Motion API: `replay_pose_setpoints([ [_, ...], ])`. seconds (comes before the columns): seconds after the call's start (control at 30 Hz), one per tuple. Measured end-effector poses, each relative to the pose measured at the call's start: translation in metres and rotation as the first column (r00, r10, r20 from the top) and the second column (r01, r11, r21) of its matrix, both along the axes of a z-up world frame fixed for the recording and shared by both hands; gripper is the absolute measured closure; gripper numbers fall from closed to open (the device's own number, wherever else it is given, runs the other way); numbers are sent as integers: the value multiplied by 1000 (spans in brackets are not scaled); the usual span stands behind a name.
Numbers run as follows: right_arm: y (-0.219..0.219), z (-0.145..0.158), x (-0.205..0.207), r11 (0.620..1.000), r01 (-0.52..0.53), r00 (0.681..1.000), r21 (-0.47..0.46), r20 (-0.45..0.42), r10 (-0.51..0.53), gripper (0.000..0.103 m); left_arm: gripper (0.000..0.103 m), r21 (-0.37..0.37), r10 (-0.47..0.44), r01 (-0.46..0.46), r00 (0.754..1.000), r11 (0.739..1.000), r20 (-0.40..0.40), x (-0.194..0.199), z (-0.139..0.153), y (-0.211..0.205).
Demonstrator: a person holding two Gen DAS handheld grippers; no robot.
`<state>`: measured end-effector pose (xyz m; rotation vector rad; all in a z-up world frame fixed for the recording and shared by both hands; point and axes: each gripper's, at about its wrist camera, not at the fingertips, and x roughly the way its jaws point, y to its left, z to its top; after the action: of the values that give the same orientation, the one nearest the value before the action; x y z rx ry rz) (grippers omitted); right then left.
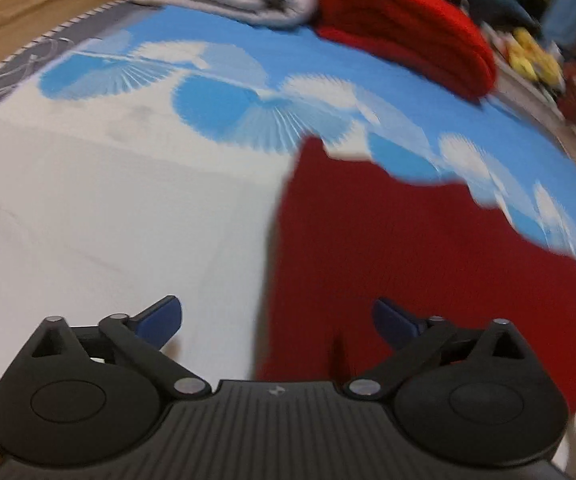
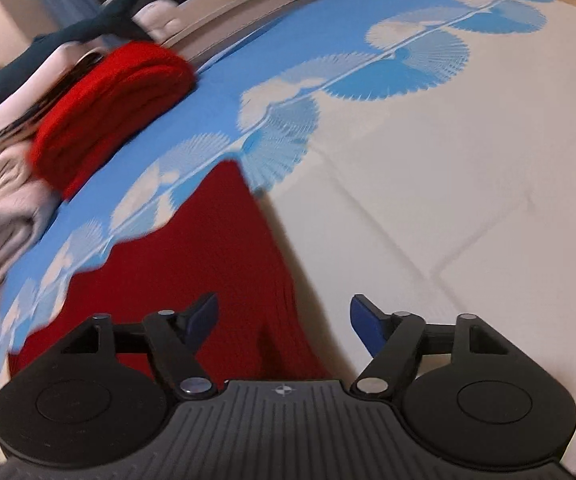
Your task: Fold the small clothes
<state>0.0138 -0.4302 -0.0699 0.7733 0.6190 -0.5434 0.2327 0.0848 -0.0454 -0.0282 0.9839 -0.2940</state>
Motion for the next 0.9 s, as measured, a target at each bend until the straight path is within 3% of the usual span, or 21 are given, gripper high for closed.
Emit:
replay_pose_setpoints([
  [0.1, 13, -6, -14, 999, -31, 999, 36, -28, 32, 24, 1, 66, -48, 49, 999, 997, -20, -17, -21, -3],
  [0.13, 16, -9, -13, 998, -44, 997, 33, -57, 46, 24, 6, 66, -69, 72, 997, 995, -41, -18, -27, -5],
  [0.17, 22, -13, -12, 997, -68, 992, 21, -100, 70, 31, 45, 67, -88, 91, 994, 994, -58, -19, -35, -9],
  [0.2, 26, -18, -10, 994, -112, 986, 1, -128, 111, 48, 65, 55, -117, 122, 990, 991, -78, -18, -40, -10],
  [0.23, 31, -20, -9, 990, -138, 980, -23, -147, 134, 72, 69, 36, -113, 117, 989, 992, -94, -18, -42, -6],
  [0.3, 34, -16, -14, 987, -149, 981, -55, -137, 140, 80, 74, 10, -81, 83, 992, 997, -101, -19, -37, 5],
  [0.4, 18, -23, -29, 995, -91, 991, 34, -96, 94, 81, 61, -18, -19, 17, 988, 1000, -150, -8, -46, 21],
  [0.47, 7, -41, -31, 990, -57, 990, 126, -121, 73, 76, 40, -36, 15, -21, 985, 999, -170, -2, -47, 30],
  [0.5, 7, -39, -31, 991, -64, 990, 120, -117, 78, 73, 35, -32, 23, -29, 985, 999, -173, -2, -44, 32],
  [0.57, 14, -28, -32, 998, -49, 986, 42, -155, 55, 43, 21, 0, 54, -55, 989, 998, -141, -7, -33, 35],
  [0.63, 24, -13, -33, 998, -4, 980, -62, -200, -8, 34, 16, 74, 83, -78, 995, 994, -58, -17, -14, 30],
  [0.7, 38, 7, -34, 981, -5, 981, -194, -189, -32, 34, 9, 132, 92, -96, 995, 987, 36, -28, 4, 23],
  [0.77, 58, 25, -35, 955, -7, 988, -297, -149, -39, 34, 0, 123, 79, -92, 991, 988, 111, -38, 18, 9],
  [0.83, 81, 35, -35, 946, -42, 997, -320, -78, 18, 33, 0, 95, 48, -63, 987, 993, 155, -50, 27, -7],
  [0.9, 105, 36, -31, 955, -107, 993, -275, 17, 116, 33, 0, 87, -21, 6, 985, 996, 170, -57, 28, -33],
])
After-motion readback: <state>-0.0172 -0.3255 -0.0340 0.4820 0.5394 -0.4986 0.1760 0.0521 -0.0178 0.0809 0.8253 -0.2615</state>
